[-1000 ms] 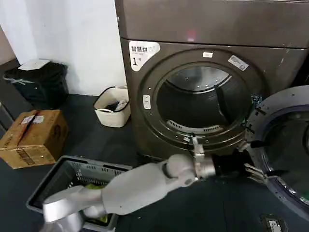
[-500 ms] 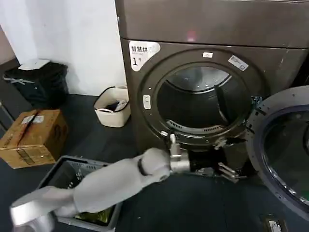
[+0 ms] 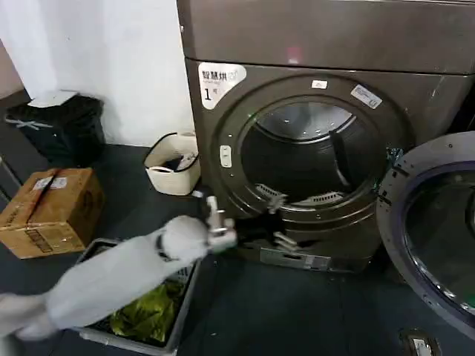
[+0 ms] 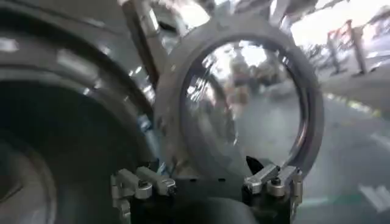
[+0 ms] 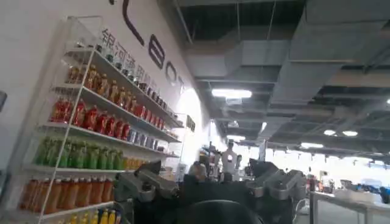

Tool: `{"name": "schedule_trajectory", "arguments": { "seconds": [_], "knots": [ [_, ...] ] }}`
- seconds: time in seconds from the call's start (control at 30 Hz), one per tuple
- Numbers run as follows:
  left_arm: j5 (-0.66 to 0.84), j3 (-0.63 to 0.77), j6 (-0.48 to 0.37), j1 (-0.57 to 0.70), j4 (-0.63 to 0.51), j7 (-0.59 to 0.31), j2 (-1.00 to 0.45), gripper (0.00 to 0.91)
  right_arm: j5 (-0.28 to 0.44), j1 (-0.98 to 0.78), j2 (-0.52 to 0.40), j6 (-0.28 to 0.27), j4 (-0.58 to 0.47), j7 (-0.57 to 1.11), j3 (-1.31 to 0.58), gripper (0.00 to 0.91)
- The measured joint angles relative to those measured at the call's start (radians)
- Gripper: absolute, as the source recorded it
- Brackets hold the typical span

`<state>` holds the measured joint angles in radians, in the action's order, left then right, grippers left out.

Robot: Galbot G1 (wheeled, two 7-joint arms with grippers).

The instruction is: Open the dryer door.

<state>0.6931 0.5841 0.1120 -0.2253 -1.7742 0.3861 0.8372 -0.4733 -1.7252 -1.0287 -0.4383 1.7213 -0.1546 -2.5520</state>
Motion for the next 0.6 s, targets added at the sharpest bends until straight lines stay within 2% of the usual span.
{"name": "schedule_trajectory", "arguments": {
  "seconds": [0.27,0.6],
  "knots": [
    [-0.037,-0.035,-0.005,-0.040,-0.059,0.009,-0.169,0.907,0.015,0.008,-0.003,0.004,0.009,-0.004,0.010,0.907],
    [-0.109,-0.120,-0.037,-0.168,-0.102,0.014,-0.338,0.907,0.036,0.013,-0.008,0.023,0.009,-0.009,0.013,0.907]
  ]
}}
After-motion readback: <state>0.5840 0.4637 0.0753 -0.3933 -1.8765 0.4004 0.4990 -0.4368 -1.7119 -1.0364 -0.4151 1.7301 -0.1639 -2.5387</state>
